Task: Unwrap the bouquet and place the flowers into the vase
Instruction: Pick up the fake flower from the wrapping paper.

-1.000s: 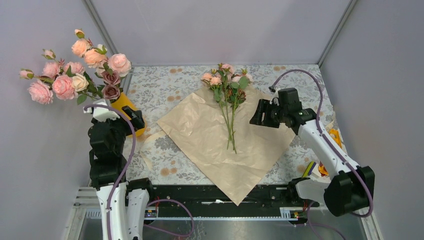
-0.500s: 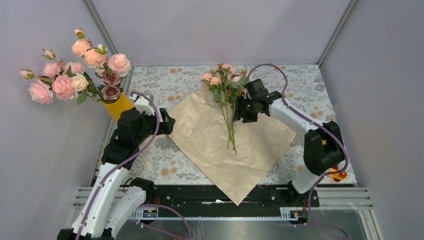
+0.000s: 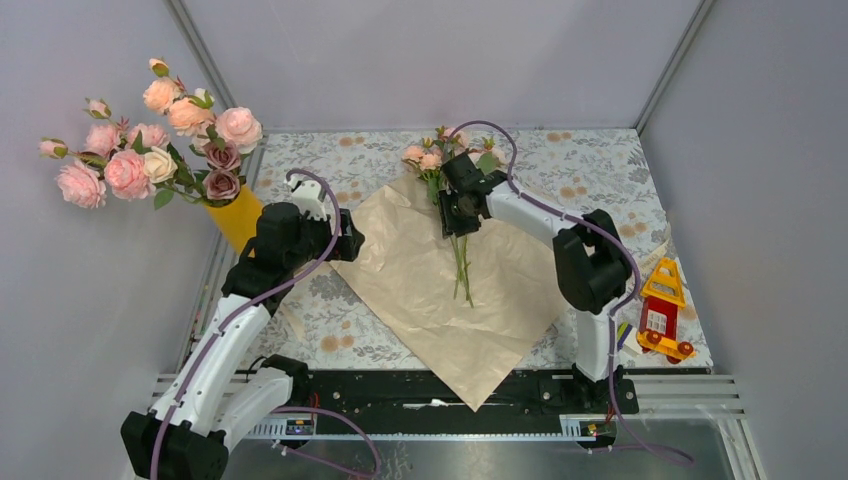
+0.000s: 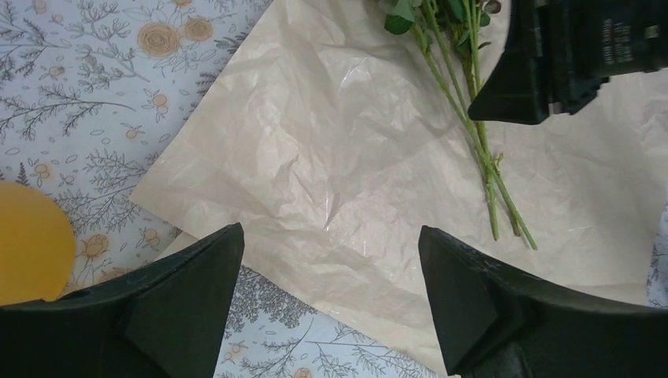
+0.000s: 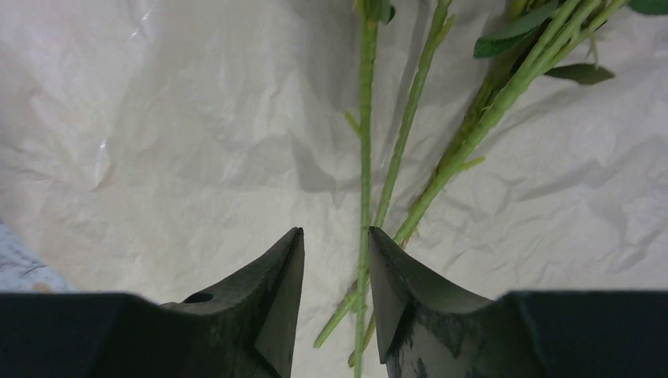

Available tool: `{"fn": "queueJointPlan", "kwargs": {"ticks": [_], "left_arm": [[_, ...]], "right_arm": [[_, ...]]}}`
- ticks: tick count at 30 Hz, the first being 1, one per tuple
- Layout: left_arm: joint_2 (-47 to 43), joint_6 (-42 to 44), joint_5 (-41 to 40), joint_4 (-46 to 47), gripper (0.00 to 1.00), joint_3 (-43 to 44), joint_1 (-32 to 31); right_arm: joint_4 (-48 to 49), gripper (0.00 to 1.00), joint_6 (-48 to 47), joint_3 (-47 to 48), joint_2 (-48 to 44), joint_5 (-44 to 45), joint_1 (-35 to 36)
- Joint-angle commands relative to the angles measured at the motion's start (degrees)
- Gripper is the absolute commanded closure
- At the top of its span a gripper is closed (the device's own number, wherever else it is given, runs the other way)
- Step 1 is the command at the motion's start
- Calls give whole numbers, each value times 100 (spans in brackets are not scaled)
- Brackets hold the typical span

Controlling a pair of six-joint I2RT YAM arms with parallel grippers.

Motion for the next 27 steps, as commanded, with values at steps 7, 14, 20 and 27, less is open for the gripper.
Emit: {"fn": "queueJointPlan", "kwargs": {"ticks": [7, 14, 20, 27], "left_arm": [[-126, -45, 232, 551, 12, 12, -5], [-109, -44, 231, 538, 11, 6, -5], [-91, -44, 214, 538, 11, -1, -5], [-91, -53, 232, 538, 11, -5, -5]], "right_arm": [[-538, 66, -644, 946, 772, 422, 26], [-533, 68, -719, 981, 927, 346, 32], [-530, 71, -763, 1027, 1034, 300, 28], [-532, 74, -758, 1077, 1151, 277, 39]]}}
